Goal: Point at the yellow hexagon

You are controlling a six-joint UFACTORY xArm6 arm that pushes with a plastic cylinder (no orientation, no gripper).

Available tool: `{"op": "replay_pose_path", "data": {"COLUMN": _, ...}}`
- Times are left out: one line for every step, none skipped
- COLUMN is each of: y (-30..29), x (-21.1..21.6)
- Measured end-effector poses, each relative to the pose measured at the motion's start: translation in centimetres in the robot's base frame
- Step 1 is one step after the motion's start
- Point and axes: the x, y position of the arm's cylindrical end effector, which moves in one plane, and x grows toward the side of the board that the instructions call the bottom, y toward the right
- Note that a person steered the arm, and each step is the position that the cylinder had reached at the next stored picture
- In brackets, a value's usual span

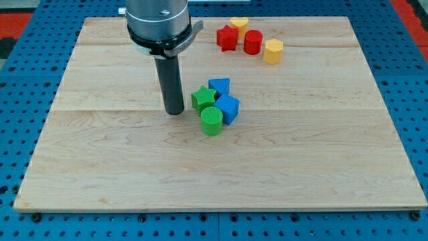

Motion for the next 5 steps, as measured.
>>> {"op": "replay_pose_path", "data": {"y": 0.0, "x": 0.0}}
{"op": "replay_pose_path", "data": {"y": 0.4, "x": 1.0}}
{"op": "replay_pose_path", "data": {"y": 0.4, "x": 6.8}}
{"op": "replay_pose_path", "data": {"y": 7.4, "x": 8.1}}
{"op": "replay_pose_path", "data": {"y": 18.7, "x": 6.7}}
